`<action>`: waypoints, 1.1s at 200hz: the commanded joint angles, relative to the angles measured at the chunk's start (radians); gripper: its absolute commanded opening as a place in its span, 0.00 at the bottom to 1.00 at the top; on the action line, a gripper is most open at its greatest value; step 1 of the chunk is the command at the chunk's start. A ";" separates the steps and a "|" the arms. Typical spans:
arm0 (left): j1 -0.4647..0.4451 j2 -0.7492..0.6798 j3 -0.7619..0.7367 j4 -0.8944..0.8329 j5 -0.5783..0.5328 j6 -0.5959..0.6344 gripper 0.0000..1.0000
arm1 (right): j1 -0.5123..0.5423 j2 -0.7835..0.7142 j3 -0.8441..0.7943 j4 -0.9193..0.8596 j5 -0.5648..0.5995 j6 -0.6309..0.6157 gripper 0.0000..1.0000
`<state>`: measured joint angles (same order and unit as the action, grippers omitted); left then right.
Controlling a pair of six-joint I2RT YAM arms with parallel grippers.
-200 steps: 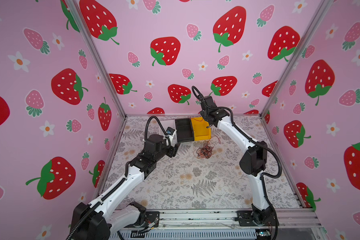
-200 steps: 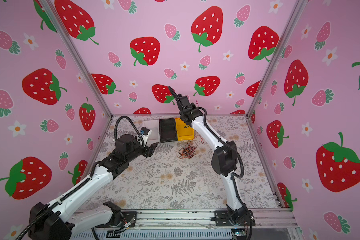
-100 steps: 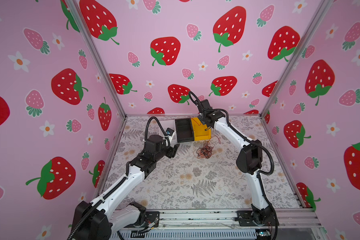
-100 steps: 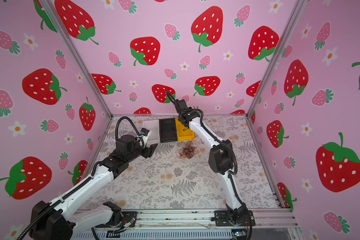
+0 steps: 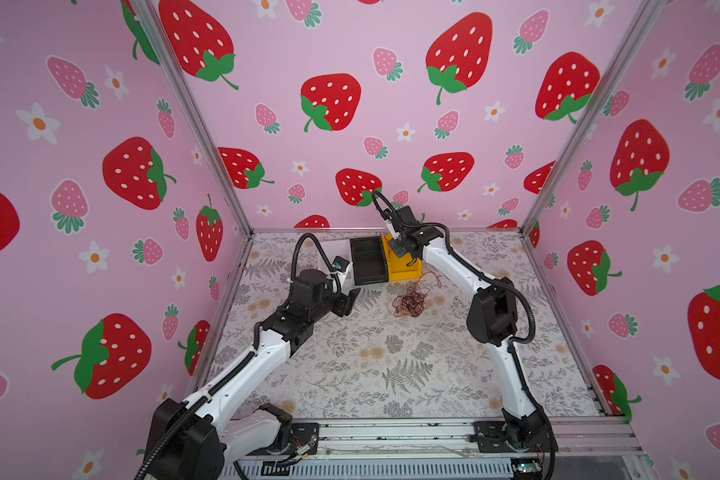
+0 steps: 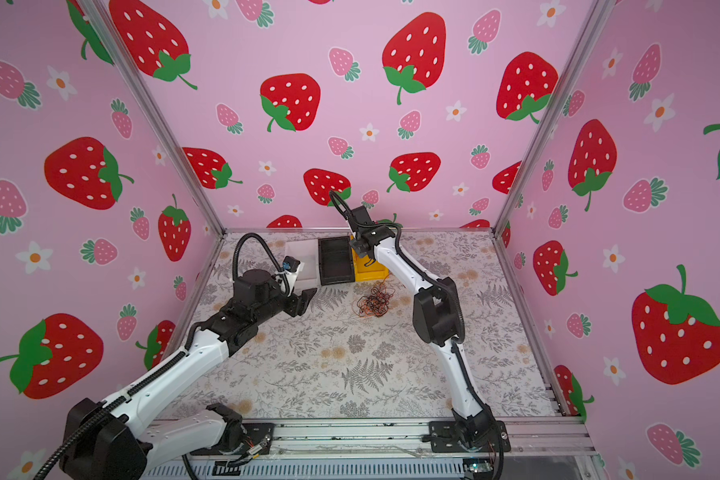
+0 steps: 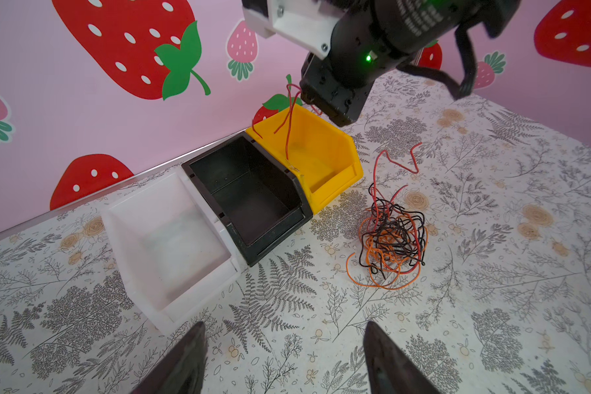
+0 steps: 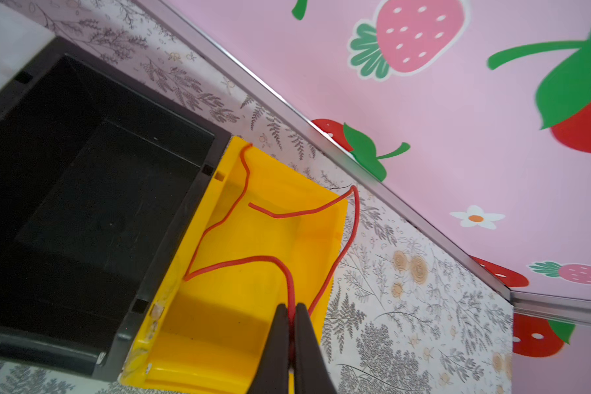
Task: Untangle the cables
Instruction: 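Carry the red wire over the yellow bin with the right gripper, then open the right gripper to drop the red wire into the yellow bin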
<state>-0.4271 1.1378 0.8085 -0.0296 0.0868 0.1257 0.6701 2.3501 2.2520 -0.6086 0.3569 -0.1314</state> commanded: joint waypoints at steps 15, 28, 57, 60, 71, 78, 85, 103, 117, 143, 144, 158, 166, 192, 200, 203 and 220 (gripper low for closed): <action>0.005 -0.008 -0.008 0.000 0.005 -0.008 0.73 | -0.006 0.024 -0.032 0.037 -0.111 0.039 0.00; 0.005 -0.012 -0.010 -0.003 0.004 -0.007 0.73 | -0.018 0.025 -0.047 0.049 -0.141 0.061 0.00; 0.005 -0.016 -0.013 -0.001 0.001 -0.005 0.73 | -0.033 0.007 -0.115 0.100 -0.205 0.070 0.00; 0.005 -0.016 -0.013 -0.001 0.001 -0.004 0.73 | -0.035 0.004 -0.122 0.106 -0.209 0.071 0.00; 0.005 -0.013 -0.014 -0.001 0.002 -0.007 0.73 | -0.042 0.004 -0.147 0.121 -0.228 0.077 0.00; 0.005 -0.012 -0.014 0.000 0.004 -0.009 0.73 | -0.047 0.005 -0.158 0.132 -0.237 0.085 0.00; 0.005 -0.010 -0.014 0.000 0.006 -0.012 0.73 | -0.054 0.007 -0.171 0.140 -0.245 0.092 0.00; 0.005 -0.009 -0.015 0.000 0.008 -0.014 0.73 | -0.064 0.012 -0.191 0.155 -0.245 0.104 0.00; 0.005 -0.010 -0.016 0.002 0.009 -0.014 0.73 | -0.065 0.011 -0.194 0.153 -0.229 0.104 0.00; 0.005 -0.007 -0.017 0.007 0.015 -0.014 0.73 | -0.064 -0.019 -0.198 0.156 -0.220 0.094 0.22; 0.005 -0.007 -0.016 0.007 0.015 -0.014 0.73 | -0.063 -0.020 -0.198 0.155 -0.220 0.093 0.23; 0.005 -0.001 -0.013 0.007 0.023 -0.017 0.73 | -0.064 -0.037 -0.197 0.157 -0.213 0.088 0.35; 0.005 0.001 -0.011 0.006 0.027 -0.020 0.73 | -0.064 -0.042 -0.194 0.151 -0.200 0.088 0.44; 0.005 0.002 -0.003 -0.002 0.043 -0.019 0.73 | -0.063 -0.074 -0.186 0.120 -0.173 0.086 0.61; 0.005 0.002 0.001 -0.006 0.044 -0.014 0.73 | -0.064 -0.099 -0.199 0.123 -0.175 0.085 0.64; 0.005 0.002 0.001 -0.007 0.044 -0.012 0.73 | -0.063 -0.112 -0.205 0.126 -0.176 0.085 0.65; 0.005 0.011 0.008 -0.007 0.096 0.001 0.73 | -0.063 -0.185 -0.247 0.152 -0.197 0.079 0.69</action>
<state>-0.4271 1.1378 0.7929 -0.0280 0.1204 0.1078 0.6041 2.3074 2.0403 -0.4709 0.1673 -0.0463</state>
